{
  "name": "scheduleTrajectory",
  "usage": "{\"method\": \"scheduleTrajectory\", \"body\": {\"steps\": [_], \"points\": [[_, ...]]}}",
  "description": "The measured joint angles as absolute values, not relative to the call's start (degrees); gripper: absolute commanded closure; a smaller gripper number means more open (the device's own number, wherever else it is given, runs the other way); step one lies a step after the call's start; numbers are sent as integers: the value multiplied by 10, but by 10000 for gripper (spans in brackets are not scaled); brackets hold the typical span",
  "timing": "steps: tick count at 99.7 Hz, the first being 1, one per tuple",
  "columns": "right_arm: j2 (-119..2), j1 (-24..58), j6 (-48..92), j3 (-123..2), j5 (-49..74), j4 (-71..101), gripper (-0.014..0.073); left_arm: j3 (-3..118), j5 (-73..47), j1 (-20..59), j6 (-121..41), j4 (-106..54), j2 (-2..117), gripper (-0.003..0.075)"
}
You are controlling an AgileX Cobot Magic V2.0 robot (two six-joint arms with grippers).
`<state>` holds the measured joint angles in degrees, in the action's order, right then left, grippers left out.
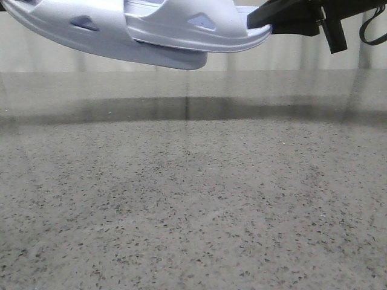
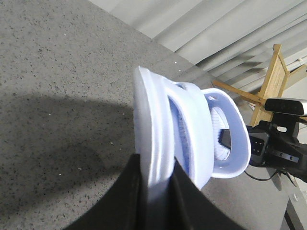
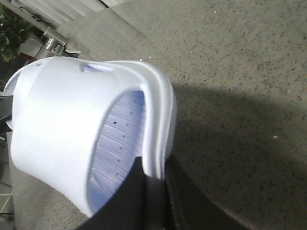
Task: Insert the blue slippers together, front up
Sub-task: 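Slide the right gripper's slipper onto the left gripper's slipper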
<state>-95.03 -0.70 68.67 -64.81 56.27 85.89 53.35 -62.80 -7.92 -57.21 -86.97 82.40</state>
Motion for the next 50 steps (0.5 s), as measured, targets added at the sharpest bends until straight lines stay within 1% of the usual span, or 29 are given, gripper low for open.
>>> {"method": "scheduleTrajectory", "body": {"steps": [11,19,24,41,50], "points": [[-950,-38,672,-648,616,854,430,533,-652,-90,-572,-869,824,704],[-950,-66,660,-649,659,838,358,533,-665,-99,-572,-867,824,704],[-950,-87,655,-649,670,831,342,533,-669,-105,-572,-863,824,704],[-950,-165,637,-649,672,819,344,533,-669,-118,-572,-860,824,704],[-941,-190,633,-649,672,807,344,533,-669,-118,-572,-860,824,705]]}}
